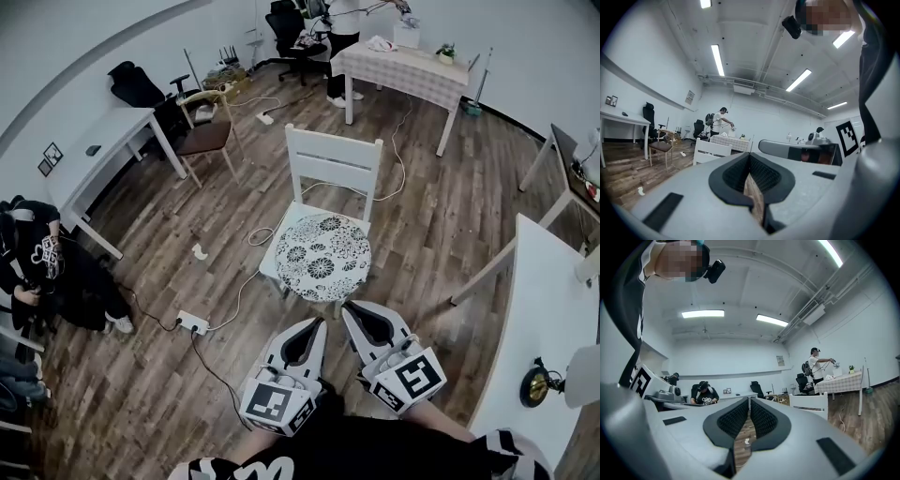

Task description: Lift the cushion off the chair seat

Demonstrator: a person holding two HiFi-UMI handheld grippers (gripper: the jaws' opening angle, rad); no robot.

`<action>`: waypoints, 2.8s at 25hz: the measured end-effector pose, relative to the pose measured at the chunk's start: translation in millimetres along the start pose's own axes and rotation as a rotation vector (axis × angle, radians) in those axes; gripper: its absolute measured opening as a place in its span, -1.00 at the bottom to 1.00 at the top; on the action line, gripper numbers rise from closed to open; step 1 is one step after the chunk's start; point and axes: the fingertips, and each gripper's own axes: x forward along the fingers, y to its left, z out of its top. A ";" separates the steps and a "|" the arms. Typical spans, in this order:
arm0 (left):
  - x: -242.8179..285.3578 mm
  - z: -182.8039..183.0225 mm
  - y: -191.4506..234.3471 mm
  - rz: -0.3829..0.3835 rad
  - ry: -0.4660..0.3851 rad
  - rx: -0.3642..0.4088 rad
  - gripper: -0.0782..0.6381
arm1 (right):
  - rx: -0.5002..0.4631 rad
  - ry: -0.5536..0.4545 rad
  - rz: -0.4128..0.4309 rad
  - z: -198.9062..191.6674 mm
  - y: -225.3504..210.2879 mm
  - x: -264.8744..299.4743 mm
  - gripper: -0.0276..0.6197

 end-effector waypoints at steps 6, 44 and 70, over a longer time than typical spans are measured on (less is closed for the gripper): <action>27.9 16.8 57.7 -0.016 0.006 0.006 -0.78 | 0.012 -0.009 -0.019 4.3 -18.0 63.7 -0.83; 91.8 0.2 190.0 0.096 0.066 -0.048 -0.78 | 0.059 0.168 0.010 -73.5 -87.7 188.6 -0.82; 72.6 -48.3 243.6 0.194 0.120 -0.099 -0.78 | 0.140 0.706 -0.119 -345.2 -154.4 225.1 -0.05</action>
